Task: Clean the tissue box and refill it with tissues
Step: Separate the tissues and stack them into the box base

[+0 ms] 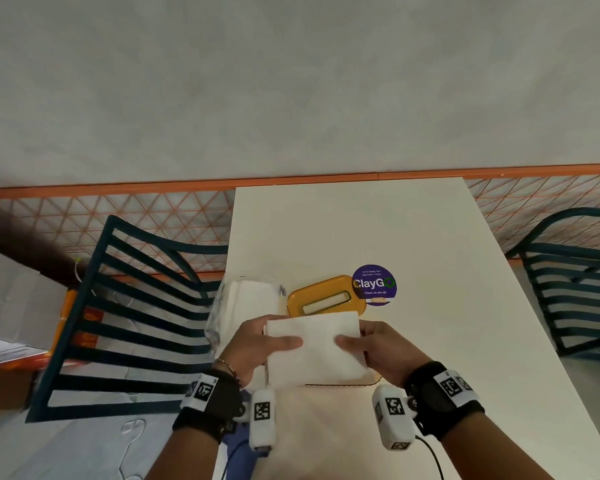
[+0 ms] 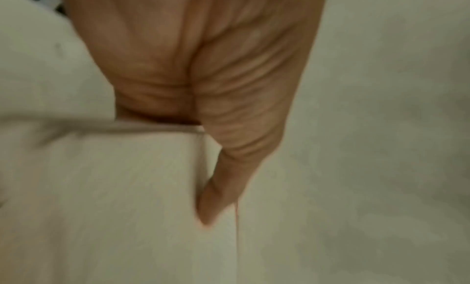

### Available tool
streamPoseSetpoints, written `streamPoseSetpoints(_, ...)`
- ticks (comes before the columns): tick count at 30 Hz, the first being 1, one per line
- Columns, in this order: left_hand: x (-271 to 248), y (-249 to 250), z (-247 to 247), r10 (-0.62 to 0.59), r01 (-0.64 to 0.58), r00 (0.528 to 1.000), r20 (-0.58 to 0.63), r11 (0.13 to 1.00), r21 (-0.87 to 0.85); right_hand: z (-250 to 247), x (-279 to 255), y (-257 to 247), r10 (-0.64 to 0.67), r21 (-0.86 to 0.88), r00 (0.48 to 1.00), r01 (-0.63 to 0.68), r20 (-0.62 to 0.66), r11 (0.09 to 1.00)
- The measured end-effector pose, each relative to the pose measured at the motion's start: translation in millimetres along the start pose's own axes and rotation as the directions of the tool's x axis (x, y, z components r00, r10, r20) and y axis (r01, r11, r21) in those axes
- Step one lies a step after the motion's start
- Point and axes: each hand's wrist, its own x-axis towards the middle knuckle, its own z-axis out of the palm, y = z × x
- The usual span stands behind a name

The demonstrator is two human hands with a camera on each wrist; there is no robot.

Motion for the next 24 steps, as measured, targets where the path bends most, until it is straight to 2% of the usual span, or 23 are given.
streamPoseSetpoints(2, 4.4, -8.9, 12.3, -0.062, 0.052, 0.997, -0.056, 0.986, -0.158, -5.2, 0.8, 6.6, -0.010, -0.060, 0.995, 0.004, -0.101, 0.998)
streamPoseSetpoints(4, 6.5, -15.3, 27.2, -0.132, 0.112, 0.988, -0.075, 0.968, -0.226, -11.3, 5.0, 14.3, 0.000, -0.106, 0.978, -0.022, -0.209, 0.994)
streamPoseSetpoints(9, 7.9, -21.6, 64.7, -0.161, 0.143, 0.974, -0.163, 0.983, -0.114, -7.7, 11.8, 25.8, 0.048, -0.267, 0.942, -0.143, -0.334, 0.953)
streamPoseSetpoints(15, 12.6, -19.9, 85.0, -0.201, 0.208, 0.965, -0.169, 0.978, 0.023, 3.1, 19.4, 29.5, 0.081, -0.257, 0.902, -0.206, -0.425, 0.944)
streamPoseSetpoints(19, 9.7, -15.3, 73.3, -0.104, 0.107, 0.990, -0.101, 0.994, 0.032, -0.3, 14.2, 26.5, 0.019, -0.225, 0.940, -0.101, -0.339, 0.969)
streamPoseSetpoints(21, 6.1, -12.3, 61.7, -0.037, 0.037, 0.997, -0.067, 0.999, 0.000, -5.5, 5.7, 22.5, -0.031, -0.140, 0.968, -0.005, -0.250, 0.990)
streamPoseSetpoints(24, 8.1, -12.0, 47.4, 0.010, -0.011, 0.999, -0.035, 0.999, -0.052, -15.7, -5.7, 17.6, -0.059, 0.018, 0.993, 0.061, -0.098, 0.998)
